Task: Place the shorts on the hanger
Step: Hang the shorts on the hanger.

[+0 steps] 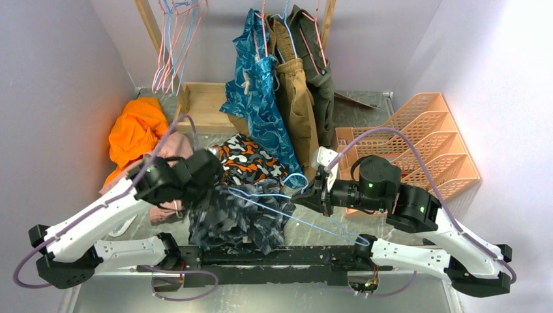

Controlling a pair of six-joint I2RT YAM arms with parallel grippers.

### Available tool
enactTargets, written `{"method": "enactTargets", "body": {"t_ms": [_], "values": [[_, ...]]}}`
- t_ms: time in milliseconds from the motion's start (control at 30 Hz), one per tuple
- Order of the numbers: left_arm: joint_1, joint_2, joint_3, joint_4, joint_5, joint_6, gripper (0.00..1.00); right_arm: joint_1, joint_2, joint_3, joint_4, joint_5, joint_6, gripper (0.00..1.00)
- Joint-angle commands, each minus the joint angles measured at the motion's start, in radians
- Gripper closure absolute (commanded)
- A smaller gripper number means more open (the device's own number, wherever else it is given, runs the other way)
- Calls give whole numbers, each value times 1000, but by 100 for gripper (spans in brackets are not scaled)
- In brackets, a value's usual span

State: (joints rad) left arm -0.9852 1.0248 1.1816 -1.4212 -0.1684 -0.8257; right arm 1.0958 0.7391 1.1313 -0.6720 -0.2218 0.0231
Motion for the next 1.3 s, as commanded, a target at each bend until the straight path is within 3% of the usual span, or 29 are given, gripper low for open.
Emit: {"method": "enactTargets", "body": {"t_ms": [0, 267, 400, 633, 933, 1267], "values": [[2, 89, 289, 19, -107, 44, 93, -1, -4, 72, -21, -49, -22, 100], [2, 200, 443, 21, -110, 101, 93, -1, -27, 31, 24, -42, 1, 100], [1, 210, 477, 21, -101, 107, 93, -2, -43, -25, 92, 59, 11, 100], [2, 227, 572, 48, -44, 141, 93, -1, 55, -65, 161, 13, -18, 100], [1, 241, 593, 307, 159, 194, 93, -2, 92, -229, 586, 111, 7, 100], [-4, 274, 717, 550, 344, 218, 93, -2, 176, -383, 1186, 268, 92, 100]]}}
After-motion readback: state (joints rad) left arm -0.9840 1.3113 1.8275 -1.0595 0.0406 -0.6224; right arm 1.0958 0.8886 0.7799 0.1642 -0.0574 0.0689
